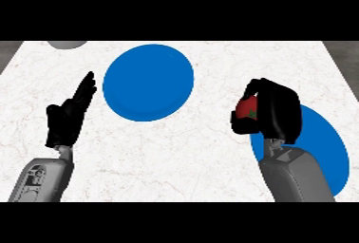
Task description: Pick the tomato from the plate and place it in the plate
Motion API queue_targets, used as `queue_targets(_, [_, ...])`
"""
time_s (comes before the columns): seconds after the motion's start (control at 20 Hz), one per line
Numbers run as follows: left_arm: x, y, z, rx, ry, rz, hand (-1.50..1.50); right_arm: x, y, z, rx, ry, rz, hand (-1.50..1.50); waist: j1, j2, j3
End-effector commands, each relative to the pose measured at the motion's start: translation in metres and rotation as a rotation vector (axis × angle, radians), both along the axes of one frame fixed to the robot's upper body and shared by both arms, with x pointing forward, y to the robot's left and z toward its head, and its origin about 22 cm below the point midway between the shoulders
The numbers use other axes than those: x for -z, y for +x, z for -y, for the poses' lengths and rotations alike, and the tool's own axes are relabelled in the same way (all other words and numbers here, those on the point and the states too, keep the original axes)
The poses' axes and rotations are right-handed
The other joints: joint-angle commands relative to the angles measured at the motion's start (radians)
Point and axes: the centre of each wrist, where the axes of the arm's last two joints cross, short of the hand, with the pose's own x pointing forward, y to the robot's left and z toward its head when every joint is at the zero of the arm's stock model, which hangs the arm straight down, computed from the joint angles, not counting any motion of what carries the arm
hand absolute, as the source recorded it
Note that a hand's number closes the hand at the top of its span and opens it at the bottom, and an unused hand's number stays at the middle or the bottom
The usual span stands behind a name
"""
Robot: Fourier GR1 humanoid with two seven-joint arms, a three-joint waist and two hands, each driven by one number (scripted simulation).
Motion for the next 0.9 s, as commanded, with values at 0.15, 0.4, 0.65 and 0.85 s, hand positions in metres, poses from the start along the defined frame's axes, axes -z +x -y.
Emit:
queue_targets(0.15, [-0.001, 0.013, 0.007, 0.011, 0.016, 0.024, 0.00, -0.038, -0.017, -0.059, -0.171, 0.044, 0.180, 1.50, 0.010, 0.009, 0.001])
queue_targets(0.4, [-0.002, 0.009, 0.005, 0.031, -0.004, 0.016, 0.00, -0.061, 0.028, -0.085, -0.200, 0.151, 0.121, 1.50, 0.028, 0.012, 0.001])
queue_targets(0.65, [-0.011, 0.011, 0.010, 0.038, 0.014, 0.031, 0.00, -0.054, 0.052, -0.121, -0.194, 0.202, 0.071, 1.50, 0.039, 0.014, 0.001])
queue_targets(0.85, [-0.004, 0.001, 0.024, 0.042, 0.008, 0.021, 0.00, -0.041, 0.070, -0.141, -0.236, 0.206, 0.055, 1.50, 0.053, 0.015, 0.001])
